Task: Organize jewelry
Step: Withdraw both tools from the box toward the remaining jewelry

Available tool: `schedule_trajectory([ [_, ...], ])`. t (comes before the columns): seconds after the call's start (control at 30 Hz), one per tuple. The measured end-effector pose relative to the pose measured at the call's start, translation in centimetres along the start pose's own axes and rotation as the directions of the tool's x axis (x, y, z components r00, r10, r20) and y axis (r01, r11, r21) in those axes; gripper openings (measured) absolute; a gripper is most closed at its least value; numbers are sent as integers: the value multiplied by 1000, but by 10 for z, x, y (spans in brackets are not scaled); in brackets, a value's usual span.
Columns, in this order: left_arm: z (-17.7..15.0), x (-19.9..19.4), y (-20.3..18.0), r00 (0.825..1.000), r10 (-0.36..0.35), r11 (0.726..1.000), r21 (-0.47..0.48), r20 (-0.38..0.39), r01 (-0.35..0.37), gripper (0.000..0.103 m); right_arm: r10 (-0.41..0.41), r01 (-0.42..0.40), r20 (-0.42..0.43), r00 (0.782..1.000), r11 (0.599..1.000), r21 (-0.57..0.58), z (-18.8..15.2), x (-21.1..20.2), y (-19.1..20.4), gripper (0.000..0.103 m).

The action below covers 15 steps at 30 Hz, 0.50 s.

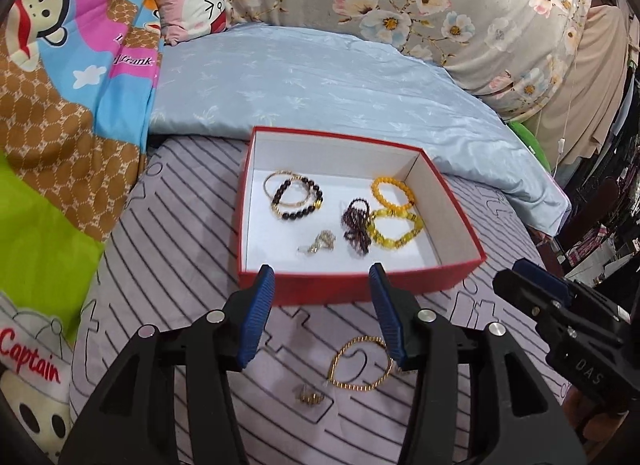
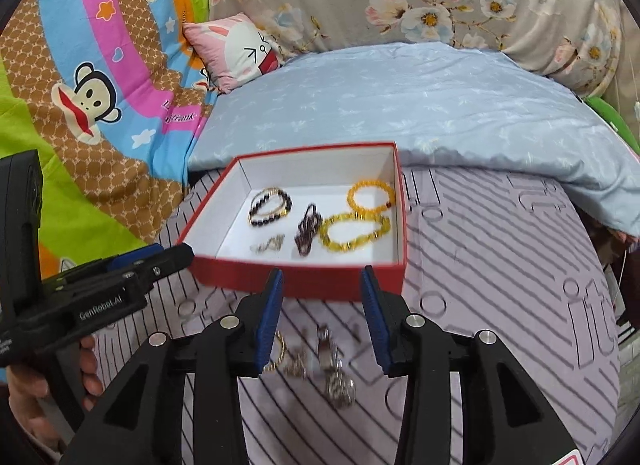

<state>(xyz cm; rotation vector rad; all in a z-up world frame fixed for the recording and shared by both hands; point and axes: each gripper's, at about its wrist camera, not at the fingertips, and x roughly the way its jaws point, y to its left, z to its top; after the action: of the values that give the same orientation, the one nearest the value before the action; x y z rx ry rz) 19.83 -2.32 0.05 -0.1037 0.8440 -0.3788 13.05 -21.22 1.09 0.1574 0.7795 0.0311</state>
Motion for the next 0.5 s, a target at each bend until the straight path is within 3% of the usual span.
schedule_trajectory([
  [0.5,-67,-6,10,995,29,999,-25,-100,-31,49,4,2,-136,991,999,40,-70,11,-7,39],
])
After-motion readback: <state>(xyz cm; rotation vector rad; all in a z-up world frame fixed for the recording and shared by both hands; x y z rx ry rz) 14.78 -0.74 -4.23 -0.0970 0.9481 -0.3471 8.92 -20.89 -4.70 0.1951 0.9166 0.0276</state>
